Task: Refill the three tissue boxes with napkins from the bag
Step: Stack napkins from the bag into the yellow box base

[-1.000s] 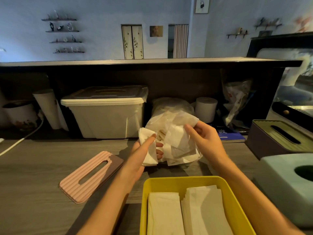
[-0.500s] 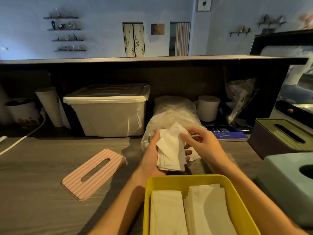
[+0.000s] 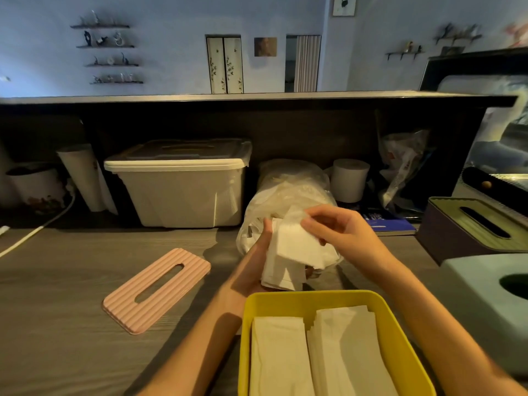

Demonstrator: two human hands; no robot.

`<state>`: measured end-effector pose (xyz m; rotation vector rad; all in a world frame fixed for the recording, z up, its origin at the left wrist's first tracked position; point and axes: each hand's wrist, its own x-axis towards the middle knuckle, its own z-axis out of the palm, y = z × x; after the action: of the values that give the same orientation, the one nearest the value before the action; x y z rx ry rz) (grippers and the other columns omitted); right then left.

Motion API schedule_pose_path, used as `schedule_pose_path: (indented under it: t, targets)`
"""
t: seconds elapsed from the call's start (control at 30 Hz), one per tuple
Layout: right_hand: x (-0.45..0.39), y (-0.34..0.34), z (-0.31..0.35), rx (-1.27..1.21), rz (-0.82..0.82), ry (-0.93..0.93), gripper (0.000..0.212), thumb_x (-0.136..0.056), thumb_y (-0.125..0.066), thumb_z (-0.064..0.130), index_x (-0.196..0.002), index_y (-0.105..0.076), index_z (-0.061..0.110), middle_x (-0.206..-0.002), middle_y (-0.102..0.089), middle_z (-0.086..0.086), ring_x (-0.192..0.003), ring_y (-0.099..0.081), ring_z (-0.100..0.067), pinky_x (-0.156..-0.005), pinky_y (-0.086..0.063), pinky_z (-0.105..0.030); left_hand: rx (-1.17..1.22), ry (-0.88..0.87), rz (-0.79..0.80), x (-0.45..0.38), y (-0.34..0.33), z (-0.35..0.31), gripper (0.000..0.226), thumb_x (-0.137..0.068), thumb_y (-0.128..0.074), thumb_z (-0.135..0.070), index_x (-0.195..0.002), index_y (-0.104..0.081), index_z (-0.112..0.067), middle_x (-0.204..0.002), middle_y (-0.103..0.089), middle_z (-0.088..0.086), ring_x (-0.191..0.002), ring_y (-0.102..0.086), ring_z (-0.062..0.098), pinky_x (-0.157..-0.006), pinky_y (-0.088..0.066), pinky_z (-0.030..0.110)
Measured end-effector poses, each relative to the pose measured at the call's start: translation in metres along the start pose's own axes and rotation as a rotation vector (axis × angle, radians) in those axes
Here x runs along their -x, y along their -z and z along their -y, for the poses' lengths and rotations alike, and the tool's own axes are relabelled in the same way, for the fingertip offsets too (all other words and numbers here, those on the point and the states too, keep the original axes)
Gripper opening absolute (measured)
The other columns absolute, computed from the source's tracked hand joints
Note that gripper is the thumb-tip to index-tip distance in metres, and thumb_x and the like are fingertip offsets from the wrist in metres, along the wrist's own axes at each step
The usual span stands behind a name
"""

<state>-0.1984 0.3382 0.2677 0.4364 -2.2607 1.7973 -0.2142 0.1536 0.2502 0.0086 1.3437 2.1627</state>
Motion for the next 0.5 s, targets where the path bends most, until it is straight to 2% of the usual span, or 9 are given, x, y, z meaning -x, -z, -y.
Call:
schedule_pose_path:
  t: [0.07,0.13,0.27,0.3,0.43,0.5]
  targets:
    - [-0.001,-0.005,-0.006,0.273,-0.026,0.074,0.016,-0.095,-0.070,0.025,-0.110,-0.074,0.028,-0.099,-0.073,0.017,-0.096,-0.066,0.001,-0.080,-0.056,-0.019,0.039,0.051,0.057,0.002,0.003,0.002,0.083,-0.089,-0.039,-0.076,-0.133,-0.064,-0.011,-0.108,-0.073,0.019,-0.088,-0.073,0.030,-0.075,-0.061,0.038]
    - [-0.001,-0.008,-0.009,0.459,-0.068,0.141,0.018,-0.095,-0.071,0.029,-0.111,-0.072,0.036,-0.101,-0.069,0.025,-0.098,-0.063,0.002,-0.080,-0.055,-0.017,0.043,0.043,0.099,0.002,0.005,0.004,0.078,-0.087,-0.044,-0.079,-0.124,-0.072,-0.016,-0.117,-0.070,0.020,-0.095,-0.071,0.031,-0.082,-0.059,0.041]
    - [-0.001,-0.001,-0.004,0.394,-0.117,0.138,0.012,-0.094,-0.071,0.029,-0.105,-0.074,0.029,-0.097,-0.072,0.018,-0.092,-0.067,-0.003,-0.076,-0.055,-0.018,-0.062,0.058,0.094,0.006,0.004,0.002,0.058,-0.089,-0.061,-0.059,-0.123,-0.068,-0.012,-0.112,-0.072,0.017,-0.090,-0.072,0.027,-0.074,-0.059,0.035]
    - [0.000,0.005,0.000,0.364,-0.059,0.085,0.011,-0.095,-0.069,0.029,-0.104,-0.074,0.026,-0.096,-0.073,0.014,-0.091,-0.068,-0.006,-0.075,-0.056,-0.020,-0.071,0.049,0.086,0.006,0.004,0.001,0.051,-0.090,-0.063,-0.052,-0.123,-0.069,-0.013,-0.114,-0.072,0.017,-0.092,-0.071,0.027,-0.075,-0.059,0.034]
    - [0.009,0.022,0.020,0.181,0.474,-0.175,0.033,-0.104,-0.050,0.034,-0.114,-0.072,0.012,-0.109,-0.076,-0.003,-0.095,-0.073,-0.017,-0.077,-0.056,-0.024,-0.048,0.007,0.054,0.005,0.008,-0.003,0.038,-0.085,-0.066,-0.030,-0.118,-0.069,-0.010,-0.110,-0.070,0.021,-0.088,-0.069,0.030,-0.075,-0.057,0.035]
    - [0.012,0.024,0.023,0.097,0.599,-0.276,0.044,-0.105,-0.042,0.038,-0.116,-0.072,0.007,-0.109,-0.076,-0.009,-0.095,-0.072,-0.020,-0.080,-0.056,-0.024,-0.073,0.032,0.069,0.007,0.011,-0.003,0.031,-0.091,-0.061,-0.026,-0.113,-0.069,-0.006,-0.099,-0.071,0.021,-0.081,-0.068,0.030,-0.078,-0.054,0.037]
